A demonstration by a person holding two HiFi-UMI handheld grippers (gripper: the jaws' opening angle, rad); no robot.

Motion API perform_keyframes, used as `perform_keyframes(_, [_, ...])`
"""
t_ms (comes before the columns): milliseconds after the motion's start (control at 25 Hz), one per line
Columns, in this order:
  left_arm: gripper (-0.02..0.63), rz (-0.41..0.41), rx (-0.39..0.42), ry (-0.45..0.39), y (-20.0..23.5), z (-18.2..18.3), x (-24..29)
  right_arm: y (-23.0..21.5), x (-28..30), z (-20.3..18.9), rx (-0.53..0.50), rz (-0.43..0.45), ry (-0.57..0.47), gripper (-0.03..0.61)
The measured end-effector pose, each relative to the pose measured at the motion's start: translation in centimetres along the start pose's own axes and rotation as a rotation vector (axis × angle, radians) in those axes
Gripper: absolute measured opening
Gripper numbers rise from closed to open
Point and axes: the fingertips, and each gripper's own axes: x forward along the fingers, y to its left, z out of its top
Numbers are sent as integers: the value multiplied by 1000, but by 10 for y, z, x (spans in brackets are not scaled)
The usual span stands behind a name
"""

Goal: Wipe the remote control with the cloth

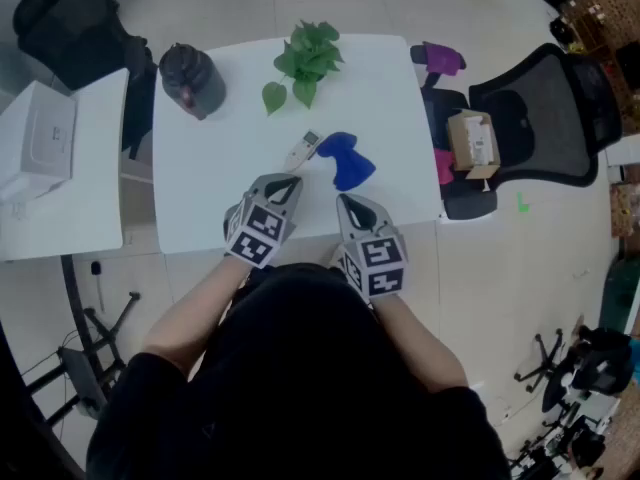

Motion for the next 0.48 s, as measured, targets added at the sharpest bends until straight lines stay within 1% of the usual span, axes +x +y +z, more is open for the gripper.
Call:
perform_keyframes(40, [-4, 11, 2, 5, 4, -3, 4, 0, 0, -1, -1, 0, 2, 9])
perform_keyframes(80, [23, 22, 2, 11, 9, -7, 8, -1, -1, -1, -2, -1, 5, 9])
perform_keyframes(160, [108, 44, -1, 30, 18, -14, 18, -2, -2, -3, -2, -3, 11, 9])
perform_keyframes(280, [199, 74, 0, 72, 31, -27, 38, -4, -5, -6, -5, -7, 21, 9])
perform_keyframes(400, [252, 86, 7, 126, 42, -43, 62, -6, -7, -7, -10, -13, 24, 9])
perform_keyframes(480, [266, 82, 5, 172, 47, -58, 77, -6, -10, -9, -9, -16, 31, 9])
